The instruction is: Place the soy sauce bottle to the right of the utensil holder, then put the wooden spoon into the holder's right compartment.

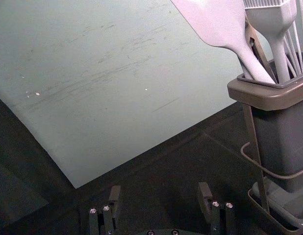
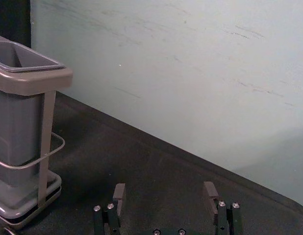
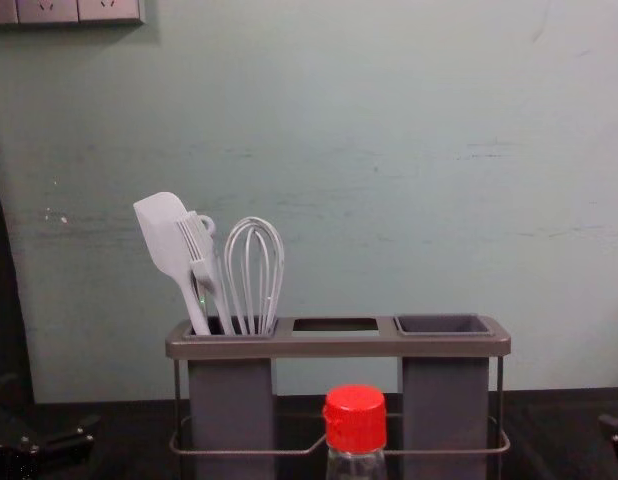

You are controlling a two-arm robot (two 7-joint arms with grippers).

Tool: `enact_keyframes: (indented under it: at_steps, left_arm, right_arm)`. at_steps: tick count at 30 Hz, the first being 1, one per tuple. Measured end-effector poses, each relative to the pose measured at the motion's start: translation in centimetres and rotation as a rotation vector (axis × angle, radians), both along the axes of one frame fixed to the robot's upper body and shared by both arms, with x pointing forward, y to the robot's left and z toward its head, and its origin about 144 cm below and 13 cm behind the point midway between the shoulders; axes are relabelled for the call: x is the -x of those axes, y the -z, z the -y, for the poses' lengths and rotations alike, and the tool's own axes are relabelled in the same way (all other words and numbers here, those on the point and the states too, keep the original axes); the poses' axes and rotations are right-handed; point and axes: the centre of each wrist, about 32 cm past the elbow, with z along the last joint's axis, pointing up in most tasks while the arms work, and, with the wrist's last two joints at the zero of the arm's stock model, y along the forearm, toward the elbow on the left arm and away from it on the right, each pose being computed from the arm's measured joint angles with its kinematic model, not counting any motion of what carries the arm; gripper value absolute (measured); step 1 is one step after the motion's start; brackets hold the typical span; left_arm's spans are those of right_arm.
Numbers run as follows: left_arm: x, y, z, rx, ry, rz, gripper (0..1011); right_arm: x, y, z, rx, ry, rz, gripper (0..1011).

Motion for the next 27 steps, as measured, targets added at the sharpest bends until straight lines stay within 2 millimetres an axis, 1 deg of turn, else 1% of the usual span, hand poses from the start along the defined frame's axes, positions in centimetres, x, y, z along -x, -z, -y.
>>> enact_keyframes:
  at_steps: [27]
  left_arm:
    - [0.00,0.00,0.00,0.000,0.000,0.000,1011]
  right_arm:
    - [0.00,0.00,0.00,0.000,0.000,0.000,1004]
